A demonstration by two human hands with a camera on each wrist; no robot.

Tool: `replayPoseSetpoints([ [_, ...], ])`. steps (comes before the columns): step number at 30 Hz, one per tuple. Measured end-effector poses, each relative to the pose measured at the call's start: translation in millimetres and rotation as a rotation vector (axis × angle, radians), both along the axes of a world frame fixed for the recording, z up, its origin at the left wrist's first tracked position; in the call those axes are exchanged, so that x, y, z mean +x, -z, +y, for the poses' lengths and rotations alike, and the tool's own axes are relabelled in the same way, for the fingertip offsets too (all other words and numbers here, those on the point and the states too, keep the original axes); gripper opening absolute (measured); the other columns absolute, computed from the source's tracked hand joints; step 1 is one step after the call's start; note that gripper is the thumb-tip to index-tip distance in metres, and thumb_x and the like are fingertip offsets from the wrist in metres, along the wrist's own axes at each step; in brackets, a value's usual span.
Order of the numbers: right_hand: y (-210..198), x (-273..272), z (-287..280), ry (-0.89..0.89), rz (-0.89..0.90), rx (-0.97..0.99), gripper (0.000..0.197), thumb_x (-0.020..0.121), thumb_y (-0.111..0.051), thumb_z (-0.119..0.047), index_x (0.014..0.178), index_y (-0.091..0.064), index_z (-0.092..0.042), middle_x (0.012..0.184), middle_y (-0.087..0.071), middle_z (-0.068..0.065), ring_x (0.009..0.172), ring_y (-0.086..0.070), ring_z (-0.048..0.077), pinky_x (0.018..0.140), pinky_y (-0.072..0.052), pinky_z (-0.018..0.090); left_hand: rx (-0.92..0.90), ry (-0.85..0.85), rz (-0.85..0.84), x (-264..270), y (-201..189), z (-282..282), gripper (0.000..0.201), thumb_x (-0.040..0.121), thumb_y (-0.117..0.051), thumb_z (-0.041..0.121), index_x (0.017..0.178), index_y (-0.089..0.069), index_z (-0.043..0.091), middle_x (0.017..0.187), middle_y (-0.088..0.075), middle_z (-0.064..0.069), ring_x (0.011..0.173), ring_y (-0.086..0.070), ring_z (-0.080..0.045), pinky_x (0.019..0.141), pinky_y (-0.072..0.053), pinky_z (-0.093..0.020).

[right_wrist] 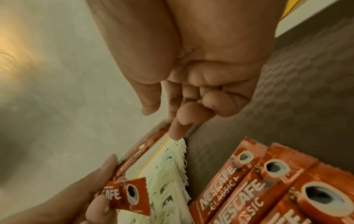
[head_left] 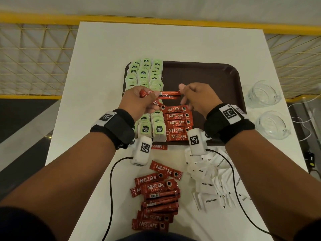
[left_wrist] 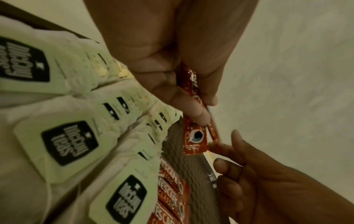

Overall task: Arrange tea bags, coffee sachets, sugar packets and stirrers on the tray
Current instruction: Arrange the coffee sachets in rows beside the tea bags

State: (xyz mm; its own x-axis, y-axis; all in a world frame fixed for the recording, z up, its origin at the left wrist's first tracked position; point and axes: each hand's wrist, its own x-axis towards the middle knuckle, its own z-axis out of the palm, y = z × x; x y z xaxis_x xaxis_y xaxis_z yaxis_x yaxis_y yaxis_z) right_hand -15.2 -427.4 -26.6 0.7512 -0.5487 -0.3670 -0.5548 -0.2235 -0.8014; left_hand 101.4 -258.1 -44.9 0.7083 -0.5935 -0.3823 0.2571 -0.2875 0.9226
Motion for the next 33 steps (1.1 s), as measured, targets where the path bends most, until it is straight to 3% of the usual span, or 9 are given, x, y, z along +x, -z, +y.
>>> replayPoseSetpoints([
  [4,0,-5,-1,0.024,-0.053,0.168,0.016,0.093,-0.062,-0.032,0.091,-0.066,-0.016,0.069,-0.064,-0.002,0.049,-0.051,0.005,0.049,-0.044,0.015,-0.018,0.035,-0.006,-3,-2,-3,0.017,0.089,-0.069,0.03,0.093,-0.063,0.014,0.076,-0.074,-0.006,0.066,-0.072,-0.015,0.057,-0.057,-0.022],
  [7,3,-10,-5,0.086,-0.116,0.321,0.014,0.091,-0.066,-0.026,0.099,-0.071,-0.015,0.061,-0.06,-0.002,0.048,-0.049,0.008,0.049,-0.043,0.019,-0.051,0.019,0.006,-4,-2,-3,0.019,0.092,-0.065,0.03,0.094,-0.063,0.012,0.081,-0.074,-0.009,0.07,-0.072,-0.016,0.06,-0.057,-0.021],
  [13,2,-10,-7,0.175,-0.187,0.438,0.03,0.095,-0.059,-0.033,0.105,-0.069,-0.006,0.082,-0.07,0.006,0.059,-0.058,0.011,0.054,-0.047,0.021,-0.145,-0.049,0.103,-4,-1,-5,0.023,0.097,-0.059,0.023,0.108,-0.065,0.004,0.096,-0.073,-0.013,0.082,-0.073,-0.016,0.074,-0.058,-0.022],
  [16,4,-9,-11,0.176,-0.173,0.377,0.015,0.093,-0.063,-0.015,0.104,-0.068,-0.006,0.085,-0.072,0.006,0.065,-0.063,0.01,0.059,-0.051,0.021,-0.117,0.006,0.083,-4,-2,-6,0.018,0.098,-0.055,0.01,0.112,-0.065,0.004,0.103,-0.072,-0.015,0.09,-0.072,-0.015,0.082,-0.058,-0.022],
  [19,10,-7,-15,0.232,-0.149,0.281,0.018,0.091,-0.064,-0.007,0.109,-0.064,-0.009,0.089,-0.073,0.006,0.07,-0.067,0.011,0.063,-0.054,0.022,-0.099,0.011,0.077,-3,0,-4,0.023,0.098,-0.053,0.004,0.12,-0.06,0.004,0.11,-0.069,-0.016,0.093,-0.071,-0.017,0.086,-0.057,-0.024],
  [23,22,-6,-22,0.282,-0.038,0.084,0.019,0.09,-0.066,-0.015,0.109,-0.064,-0.018,0.093,-0.072,0.0,0.068,-0.064,0.006,0.06,-0.05,0.019,-0.057,-0.048,0.003,4,2,2,0.021,0.097,-0.058,0.012,0.118,-0.055,0.01,0.106,-0.071,-0.011,0.088,-0.072,-0.019,0.08,-0.057,-0.028],
  [27,38,-4,-23,0.247,0.076,-0.028,0.013,0.087,-0.07,-0.019,0.099,-0.066,-0.018,0.091,-0.069,-0.004,0.072,-0.062,0.005,0.063,-0.049,0.021,0.022,-0.088,-0.161,12,3,9,0.015,0.099,-0.055,0.023,0.107,-0.059,0.01,0.097,-0.076,-0.002,0.065,-0.064,-0.012,0.053,-0.047,-0.02],
  [30,45,0,-23,0.199,0.145,-0.123,0.014,0.086,-0.071,-0.027,0.097,-0.065,-0.022,0.091,-0.065,-0.008,0.077,-0.059,0.003,0.061,-0.043,0.019,0.035,-0.118,-0.208,15,3,11,0.017,0.098,-0.056,0.025,0.105,-0.061,0.01,0.095,-0.076,-0.001,0.059,-0.059,-0.003,0.05,-0.04,-0.012],
  [33,49,2,-23,0.178,0.203,-0.139,0.014,0.084,-0.073,-0.032,0.091,-0.064,-0.023,0.095,-0.065,-0.006,0.084,-0.062,0.011,0.067,-0.046,0.025,0.026,-0.146,-0.209,14,1,9,0.015,0.098,-0.056,0.025,0.103,-0.061,0.012,0.094,-0.076,0.0,0.06,-0.059,0.004,0.052,-0.041,-0.009],
])
